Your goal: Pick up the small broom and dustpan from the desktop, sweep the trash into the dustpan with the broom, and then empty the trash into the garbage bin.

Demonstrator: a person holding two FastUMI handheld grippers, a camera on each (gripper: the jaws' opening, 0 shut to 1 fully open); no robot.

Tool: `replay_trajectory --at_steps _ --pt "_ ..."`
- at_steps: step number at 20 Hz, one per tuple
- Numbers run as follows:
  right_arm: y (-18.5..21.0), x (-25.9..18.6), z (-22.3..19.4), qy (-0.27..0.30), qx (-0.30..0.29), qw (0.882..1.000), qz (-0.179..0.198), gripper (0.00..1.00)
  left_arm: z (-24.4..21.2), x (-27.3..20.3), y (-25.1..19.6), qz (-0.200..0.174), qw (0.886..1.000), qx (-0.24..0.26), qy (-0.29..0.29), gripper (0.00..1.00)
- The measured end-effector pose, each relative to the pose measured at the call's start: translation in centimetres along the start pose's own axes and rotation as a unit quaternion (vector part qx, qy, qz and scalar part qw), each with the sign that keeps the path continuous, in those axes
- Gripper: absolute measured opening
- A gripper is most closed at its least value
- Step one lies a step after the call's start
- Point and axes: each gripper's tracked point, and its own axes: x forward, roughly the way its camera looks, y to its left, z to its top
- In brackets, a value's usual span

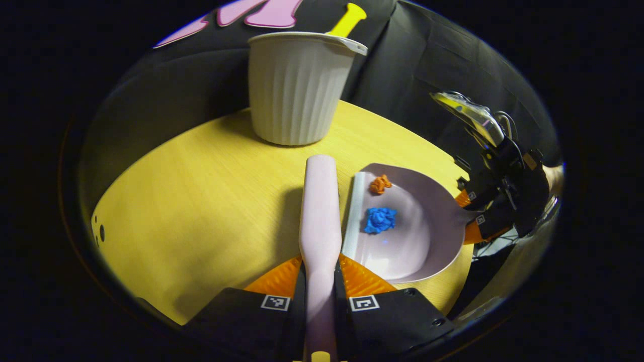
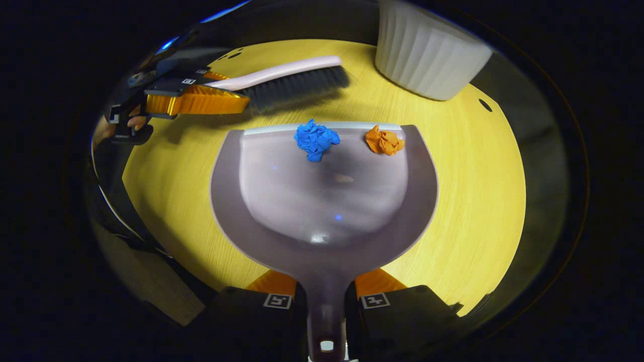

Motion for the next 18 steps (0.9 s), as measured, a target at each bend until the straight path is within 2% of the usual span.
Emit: replay_trajectory --at_steps 3,4,8,14,15,18 --pt "-0.2 -1.4 0.0 0.000 0.029 1.000 -0.008 0.35 -0.7 -0.9 0.9 0.038 0.999 -0.037 -0.012 0.29" --pt "-0.2 -1.6 0.1 0.001 0.038 0.999 -0.012 0.35 -1.0 -1.3 1.2 0.049 0.998 -0.049 -0.012 0.32" --pt "-0.2 -3.4 2.1 -0.006 0.071 0.997 -0.033 0.35 -1.1 -2.0 1.6 0.079 0.994 -0.079 -0.010 0.29" --pt "-0.9 -4.2 2.6 -0.031 0.109 0.992 -0.063 0.35 -1.1 -1.6 1.8 0.080 0.993 -0.091 -0.003 0.29" --pt "-0.9 -4.4 2.9 -0.041 0.119 0.990 -0.065 0.35 -1.0 -1.7 1.8 0.078 0.992 -0.097 -0.002 0.32" --pt "-1.3 -4.9 4.0 -0.059 0.121 0.987 -0.082 0.35 -0.8 -1.6 1.8 0.075 0.990 -0.120 -0.005 0.31"
